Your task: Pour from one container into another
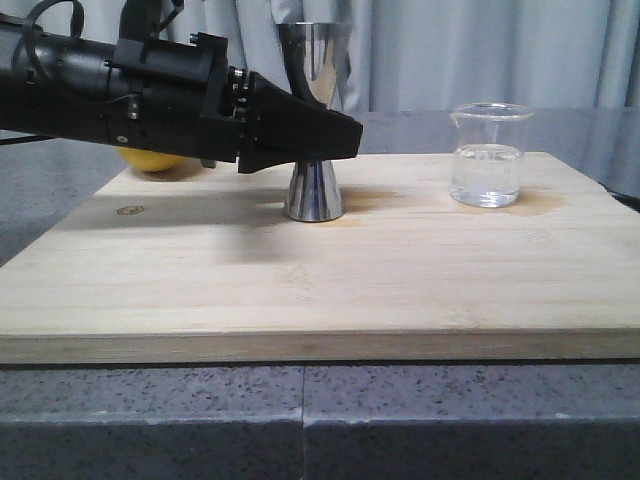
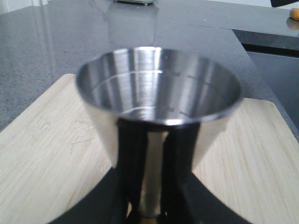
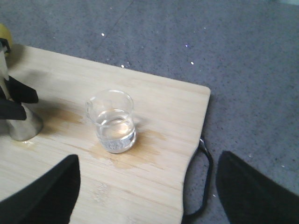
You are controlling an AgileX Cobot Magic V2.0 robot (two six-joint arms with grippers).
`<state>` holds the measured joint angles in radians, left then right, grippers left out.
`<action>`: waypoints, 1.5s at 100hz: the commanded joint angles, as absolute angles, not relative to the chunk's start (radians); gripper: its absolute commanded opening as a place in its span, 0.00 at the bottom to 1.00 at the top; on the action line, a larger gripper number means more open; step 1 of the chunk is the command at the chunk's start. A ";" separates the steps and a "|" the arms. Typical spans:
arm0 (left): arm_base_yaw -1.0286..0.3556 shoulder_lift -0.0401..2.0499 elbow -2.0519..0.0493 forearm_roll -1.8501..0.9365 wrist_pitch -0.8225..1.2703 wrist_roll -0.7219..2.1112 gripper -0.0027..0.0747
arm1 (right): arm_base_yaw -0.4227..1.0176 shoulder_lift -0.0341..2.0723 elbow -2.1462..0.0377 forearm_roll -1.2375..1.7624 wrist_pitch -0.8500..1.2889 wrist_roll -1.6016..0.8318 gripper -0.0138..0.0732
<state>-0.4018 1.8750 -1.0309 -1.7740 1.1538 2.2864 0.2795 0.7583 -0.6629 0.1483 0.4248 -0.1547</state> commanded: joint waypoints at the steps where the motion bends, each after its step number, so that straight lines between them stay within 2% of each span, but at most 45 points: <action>1: -0.408 1.830 -1.058 -1.852 1.262 2.278 0.09 | 0.306 0.759 -0.660 0.158 0.278 -0.167 0.78; 14: -0.408 1.830 -1.058 -1.852 1.262 2.278 0.09 | 0.356 0.759 -0.593 0.156 0.140 -0.167 0.78; 34: -0.408 1.830 -1.058 -1.852 1.262 2.278 0.09 | 0.427 0.761 -0.433 0.156 -0.221 -0.156 0.78; 46: -0.408 1.830 -1.058 -1.852 1.262 2.278 0.09 | 0.445 0.801 -0.383 0.156 -0.360 -0.131 0.78; 116: -0.408 1.830 -1.058 -1.852 1.260 2.278 0.09 | 0.447 1.276 -0.376 0.010 -0.810 0.000 0.78; 150: -0.408 1.830 -1.058 -1.852 1.260 2.278 0.09 | 0.447 1.412 -0.398 0.010 -0.900 0.010 0.78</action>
<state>-0.4018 1.8750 -1.0309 -1.7740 1.1538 2.2841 0.4449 1.4089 -0.3614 0.0201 -0.8034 0.0053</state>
